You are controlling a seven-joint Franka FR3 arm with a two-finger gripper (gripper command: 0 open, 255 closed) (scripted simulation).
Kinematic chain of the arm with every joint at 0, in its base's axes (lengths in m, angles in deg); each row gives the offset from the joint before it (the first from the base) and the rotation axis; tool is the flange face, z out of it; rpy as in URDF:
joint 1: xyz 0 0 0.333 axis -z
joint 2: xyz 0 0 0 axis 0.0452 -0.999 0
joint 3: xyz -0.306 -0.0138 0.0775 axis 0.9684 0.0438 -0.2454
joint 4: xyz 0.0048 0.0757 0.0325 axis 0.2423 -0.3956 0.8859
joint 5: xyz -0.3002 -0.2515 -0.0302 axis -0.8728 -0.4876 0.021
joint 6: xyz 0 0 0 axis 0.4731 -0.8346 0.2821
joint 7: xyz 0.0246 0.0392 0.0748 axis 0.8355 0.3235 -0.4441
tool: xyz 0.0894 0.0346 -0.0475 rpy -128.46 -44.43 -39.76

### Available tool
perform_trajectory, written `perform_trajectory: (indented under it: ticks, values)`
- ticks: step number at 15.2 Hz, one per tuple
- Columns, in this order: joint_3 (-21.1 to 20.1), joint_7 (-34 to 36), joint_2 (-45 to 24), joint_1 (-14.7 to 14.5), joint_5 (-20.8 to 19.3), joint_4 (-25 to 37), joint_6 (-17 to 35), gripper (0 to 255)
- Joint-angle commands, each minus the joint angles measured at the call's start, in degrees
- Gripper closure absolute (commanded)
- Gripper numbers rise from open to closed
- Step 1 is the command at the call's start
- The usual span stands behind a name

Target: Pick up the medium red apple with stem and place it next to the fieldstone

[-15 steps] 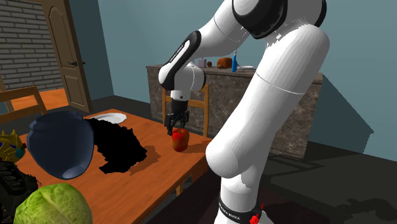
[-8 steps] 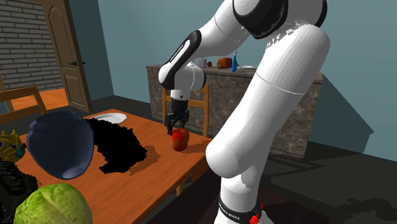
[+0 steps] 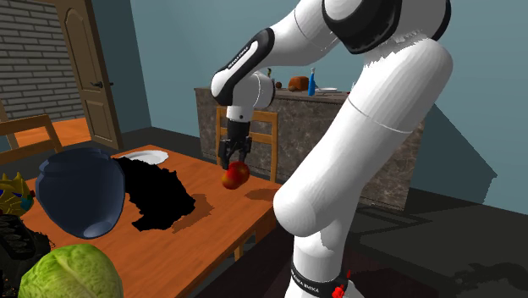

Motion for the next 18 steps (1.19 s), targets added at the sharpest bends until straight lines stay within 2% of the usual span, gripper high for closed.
perform_trajectory:
  ticks: [1,18]
  values:
    - [-0.2,0.4,0.6,0.1,-0.2,1.2,-1.8,255]
    - [-1.6,3.0,4.7,0.3,-0.9,11.3,-15.8,255]
